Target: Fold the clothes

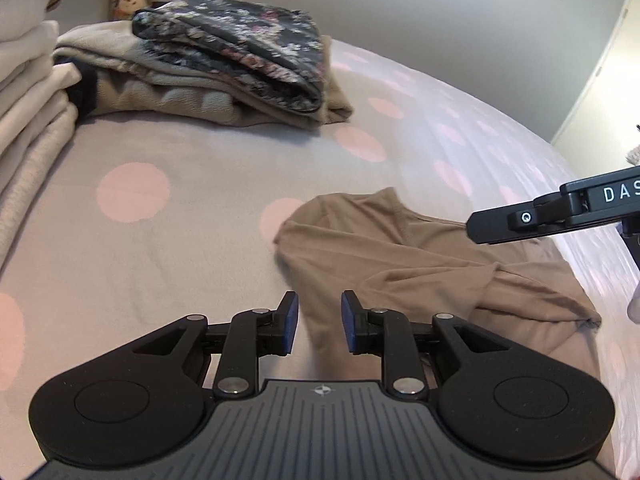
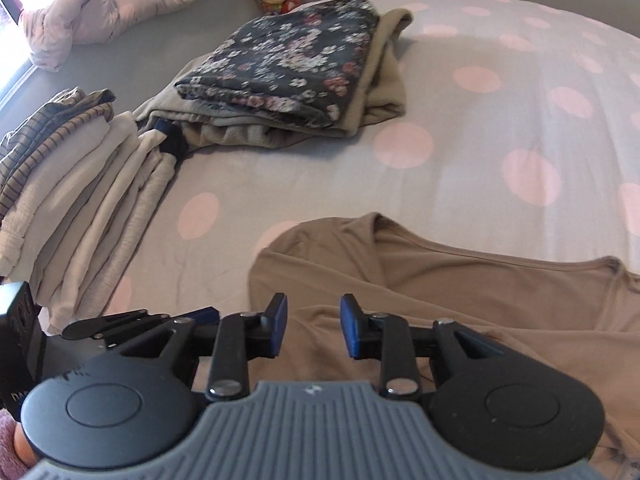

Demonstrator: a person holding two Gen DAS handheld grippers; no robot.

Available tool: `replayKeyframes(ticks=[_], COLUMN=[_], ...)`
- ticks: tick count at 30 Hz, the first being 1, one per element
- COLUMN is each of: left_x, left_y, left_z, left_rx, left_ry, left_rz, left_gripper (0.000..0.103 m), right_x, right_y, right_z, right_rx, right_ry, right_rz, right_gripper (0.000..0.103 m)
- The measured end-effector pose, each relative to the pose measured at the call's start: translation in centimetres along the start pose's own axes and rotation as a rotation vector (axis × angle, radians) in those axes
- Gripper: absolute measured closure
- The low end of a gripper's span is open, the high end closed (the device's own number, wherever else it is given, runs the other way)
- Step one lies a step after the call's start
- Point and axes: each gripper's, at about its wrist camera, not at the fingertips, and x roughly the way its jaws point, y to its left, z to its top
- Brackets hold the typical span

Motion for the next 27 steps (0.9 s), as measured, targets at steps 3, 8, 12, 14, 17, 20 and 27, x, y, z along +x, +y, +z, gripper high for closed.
replayKeyframes(ticks=[3,8,12,14,17,20,27], left_x=[0.2,0.6,1.2,1.8,3.1,3.9,4.4], left_y=[-1.6,-5.3,-9.0,-10.7,-12.0,-12.5,-12.6], left_z=[-0.3,-1.2,-2.6,-3.8,-4.8,-5.2,-5.6], left_rx=[0.062,0.211,0.392,0.484,0.551,0.569,0.603], left_ry=[0.011,0.034,0.031,0.029,0.028,0.025,0.004], left_rz=[-0.011,-0.019,-0.01,0.011,0.067,0.074,0.106], left_gripper=[0.08,0.08,0.078,0.078,0.078,0.078,0.086], right_x=[-1.5,-4.0,-7.0,-8.6,-10.4,-10.8,-8.5], right_y=[-2.5,-7.5,-10.8,-12.3,-14.1,-14.8,-15.1], right_z=[-1.3,-4.9,-8.1,-9.9,-12.7,-15.1,-17.6], right_rx=[0.026,0.049,0.024,0.008,-0.019,-0.062,-0.191], right_ry=[-0.017,-0.028,-0.106,-0.166,-0.24,-0.284,-0.316], right_rz=[-0.038,-0.126,-0.199,-0.251,-0.336,-0.408,-0.504], right_gripper=[0.071,0.071,0.07,0.068,0.066,0.065,0.061])
